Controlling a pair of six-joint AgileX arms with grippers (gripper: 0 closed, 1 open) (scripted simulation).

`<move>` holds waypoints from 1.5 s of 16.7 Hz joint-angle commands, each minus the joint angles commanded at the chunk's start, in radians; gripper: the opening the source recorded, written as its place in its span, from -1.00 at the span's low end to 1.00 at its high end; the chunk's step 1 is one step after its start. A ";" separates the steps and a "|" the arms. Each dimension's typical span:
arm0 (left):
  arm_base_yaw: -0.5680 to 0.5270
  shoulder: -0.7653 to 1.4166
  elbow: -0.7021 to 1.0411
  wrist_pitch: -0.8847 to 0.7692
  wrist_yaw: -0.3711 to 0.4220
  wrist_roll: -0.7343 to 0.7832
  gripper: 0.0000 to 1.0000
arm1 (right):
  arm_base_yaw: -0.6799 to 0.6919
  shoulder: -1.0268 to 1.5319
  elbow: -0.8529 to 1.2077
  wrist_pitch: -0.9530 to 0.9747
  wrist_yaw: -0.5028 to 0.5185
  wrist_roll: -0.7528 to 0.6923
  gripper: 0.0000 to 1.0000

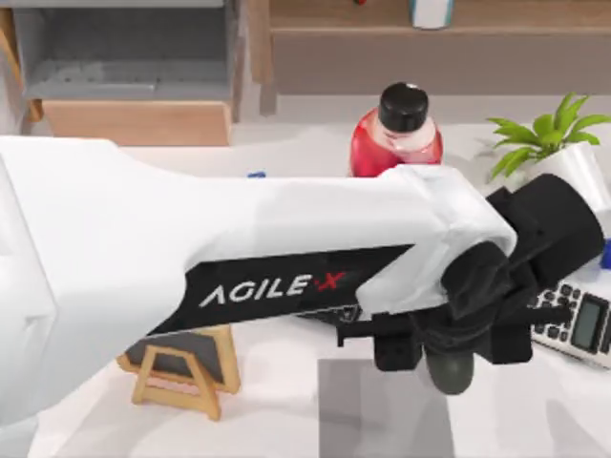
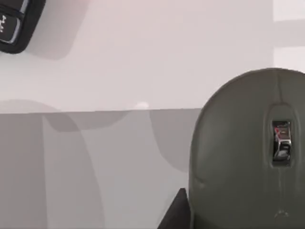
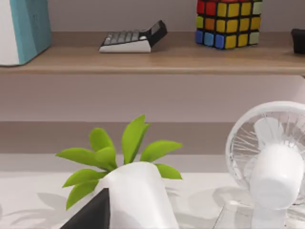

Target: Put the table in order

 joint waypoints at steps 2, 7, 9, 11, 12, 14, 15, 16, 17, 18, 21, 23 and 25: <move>0.006 -0.011 0.010 0.015 -0.007 0.002 -1.00 | 0.000 0.000 0.000 0.000 0.000 0.000 1.00; 0.018 -0.029 0.016 0.013 -0.003 0.009 -1.00 | 0.000 0.000 0.000 0.000 0.000 0.000 1.00; 0.018 -0.030 0.008 -0.003 0.008 0.010 -1.00 | 0.000 0.000 0.000 0.000 0.000 0.000 1.00; 0.017 -0.026 -0.006 -0.026 0.021 0.011 -1.00 | 0.000 0.000 0.000 0.000 0.000 0.000 1.00; 0.017 -0.022 -0.015 -0.039 0.029 0.012 -1.00 | 0.000 0.000 0.000 0.000 0.000 0.000 1.00; 0.014 -0.009 -0.038 -0.065 0.045 0.013 -1.00 | 0.000 0.000 0.000 0.000 0.000 0.000 1.00; 0.013 0.000 -0.052 -0.078 0.053 0.013 -1.00 | 0.000 0.000 0.000 0.000 0.000 0.000 1.00; 0.012 0.009 -0.066 -0.089 0.060 0.014 -1.00 | 0.000 0.000 0.000 0.000 0.000 0.000 1.00; 0.011 0.020 -0.080 -0.099 0.066 0.014 -1.00 | 0.000 0.000 0.000 0.000 0.000 0.000 1.00; 0.010 0.032 -0.093 -0.107 0.071 0.015 -1.00 | 0.000 0.000 0.000 0.000 0.000 0.000 1.00; 0.010 0.044 -0.104 -0.112 0.074 0.015 -1.00 | 0.000 0.000 0.000 0.000 0.000 0.000 1.00; 0.010 0.044 -0.104 -0.112 0.074 0.015 -1.00 | 0.000 0.000 0.000 0.000 0.000 0.000 1.00; 0.010 0.044 -0.104 -0.112 0.074 0.015 -0.85 | 0.000 0.000 0.000 0.000 0.000 0.000 1.00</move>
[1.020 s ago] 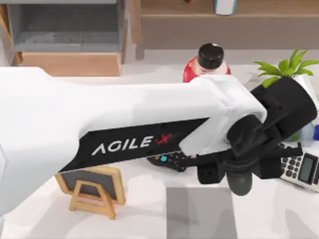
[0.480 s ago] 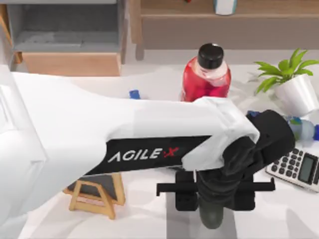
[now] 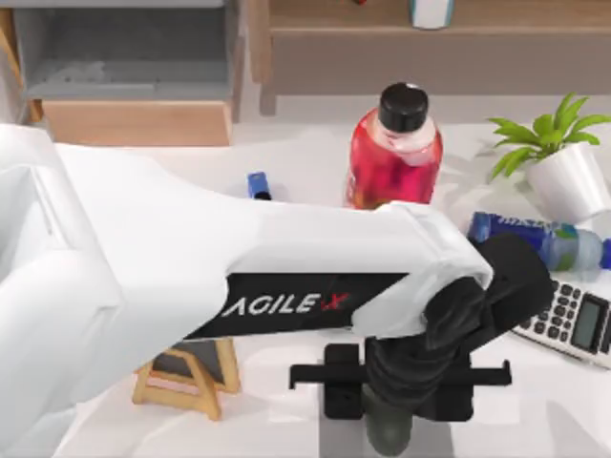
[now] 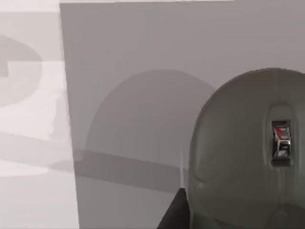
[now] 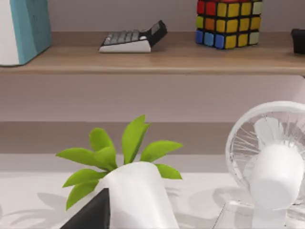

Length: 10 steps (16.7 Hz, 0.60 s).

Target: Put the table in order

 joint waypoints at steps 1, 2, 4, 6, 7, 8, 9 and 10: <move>0.000 0.000 0.000 0.000 0.000 0.000 -0.70 | 0.000 0.000 0.000 0.000 0.000 0.000 1.00; 0.000 0.000 0.000 0.000 0.000 0.000 -0.55 | 0.000 0.000 0.000 0.000 0.000 0.000 1.00; 0.000 0.000 0.000 0.000 0.000 0.000 -0.25 | 0.000 0.000 0.000 0.000 0.000 0.000 1.00; 0.000 0.000 0.000 0.000 0.000 0.000 0.06 | 0.000 0.000 0.000 0.000 0.000 0.000 1.00; 0.000 0.000 0.000 0.000 0.000 0.000 0.21 | 0.000 0.000 0.000 0.000 0.000 0.000 1.00; 0.000 0.000 0.000 0.000 0.000 0.000 0.36 | 0.000 0.000 0.000 0.000 0.000 0.000 1.00; 0.000 0.000 0.000 0.000 0.000 0.000 0.51 | 0.000 0.000 0.000 0.000 0.000 0.000 1.00; 0.000 0.000 0.000 0.000 0.000 0.000 0.66 | 0.000 0.000 0.000 0.000 0.000 0.000 1.00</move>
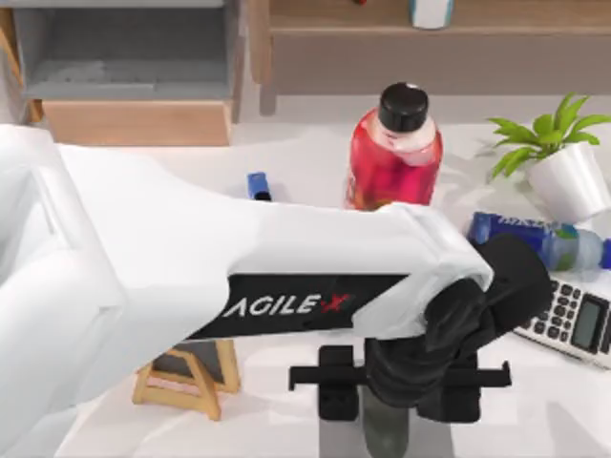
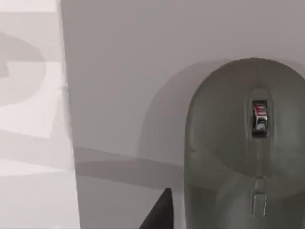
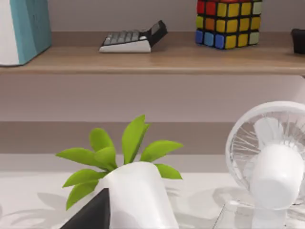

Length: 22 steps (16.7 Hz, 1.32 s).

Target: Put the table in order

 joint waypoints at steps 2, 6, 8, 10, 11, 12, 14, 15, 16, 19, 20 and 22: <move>0.000 0.000 0.000 0.000 0.000 0.000 0.96 | 0.000 0.000 0.000 0.000 0.000 0.000 1.00; 0.000 0.000 0.000 0.000 0.000 0.000 1.00 | 0.000 0.000 0.000 0.000 0.000 0.000 1.00; 0.000 0.000 0.000 0.000 0.000 0.000 1.00 | 0.000 0.000 0.000 0.000 0.000 0.000 1.00; 0.000 0.000 0.000 0.000 0.000 0.000 1.00 | 0.000 0.000 0.000 0.000 0.000 0.000 1.00; 0.001 -0.001 0.000 0.000 0.000 0.000 1.00 | 0.000 0.000 0.000 0.000 0.000 0.000 1.00; 0.001 -0.001 0.000 0.000 0.000 0.000 1.00 | 0.000 0.000 0.000 0.000 0.000 0.000 1.00; 0.014 -0.017 -0.010 0.025 0.014 0.024 1.00 | 0.000 0.000 0.000 0.000 0.000 0.000 1.00; 0.027 -0.032 -0.021 0.050 0.029 0.048 1.00 | 0.000 0.000 0.000 0.000 0.000 0.000 1.00; 0.047 -0.051 -0.036 0.084 0.049 0.082 1.00 | 0.000 0.000 0.000 0.000 0.000 0.000 1.00; 0.140 -0.127 -0.118 0.239 0.149 0.240 1.00 | 0.000 0.000 0.000 0.000 0.000 0.000 1.00; 0.183 -0.157 -0.157 0.308 0.192 0.314 1.00 | 0.000 0.000 0.000 0.000 0.000 0.000 1.00; 0.287 -0.216 -0.249 0.469 0.289 0.489 1.00 | 0.000 0.000 0.000 0.000 0.000 0.000 1.00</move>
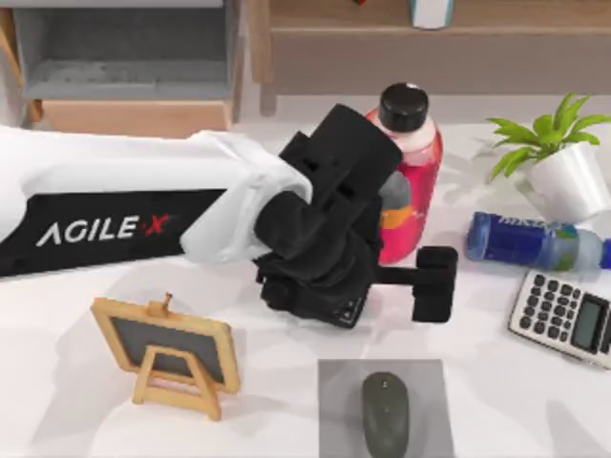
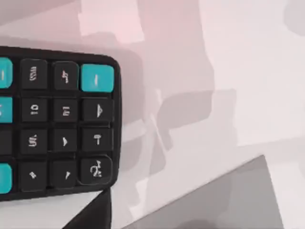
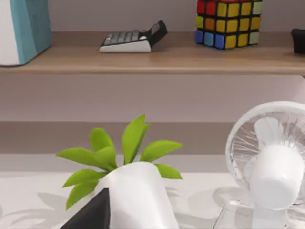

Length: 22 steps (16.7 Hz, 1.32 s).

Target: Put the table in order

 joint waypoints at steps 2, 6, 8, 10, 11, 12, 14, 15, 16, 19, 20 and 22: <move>0.122 -0.052 -0.105 0.185 0.102 0.208 1.00 | 0.000 0.000 0.000 0.000 0.000 0.000 1.00; 0.418 -0.118 -0.333 0.613 0.298 0.693 1.00 | 0.000 0.000 0.000 0.000 0.000 0.000 1.00; 0.584 -0.132 -0.444 0.840 0.388 0.952 1.00 | 0.000 0.000 0.000 0.000 0.000 0.000 1.00; 0.754 -0.133 -0.550 1.069 0.468 1.206 1.00 | 0.000 0.000 0.000 0.000 0.000 0.000 1.00; 0.839 -0.128 -0.600 1.180 0.503 1.327 1.00 | 0.000 0.000 0.000 0.000 0.000 0.000 1.00; 0.924 -0.120 -0.647 1.288 0.534 1.443 1.00 | 0.000 0.000 0.000 0.000 0.000 0.000 1.00; 1.090 -0.090 -0.731 1.489 0.582 1.656 1.00 | 0.000 0.000 0.000 0.000 0.000 0.000 1.00; 1.168 -0.069 -0.765 1.580 0.598 1.752 1.00 | 0.000 0.000 0.000 0.000 0.000 0.000 1.00; 1.241 -0.042 -0.789 1.662 0.607 1.837 1.00 | 0.000 0.000 0.000 0.000 0.000 0.000 1.00; 1.418 0.051 -0.804 1.853 0.599 2.033 1.00 | 0.000 0.000 0.000 0.000 0.000 0.000 1.00; 1.460 0.080 -0.792 1.897 0.590 2.078 1.00 | 0.000 0.000 0.000 0.000 0.000 0.000 1.00; 1.515 0.126 -0.762 1.954 0.572 2.137 1.00 | 0.000 0.000 0.000 0.000 0.000 0.000 1.00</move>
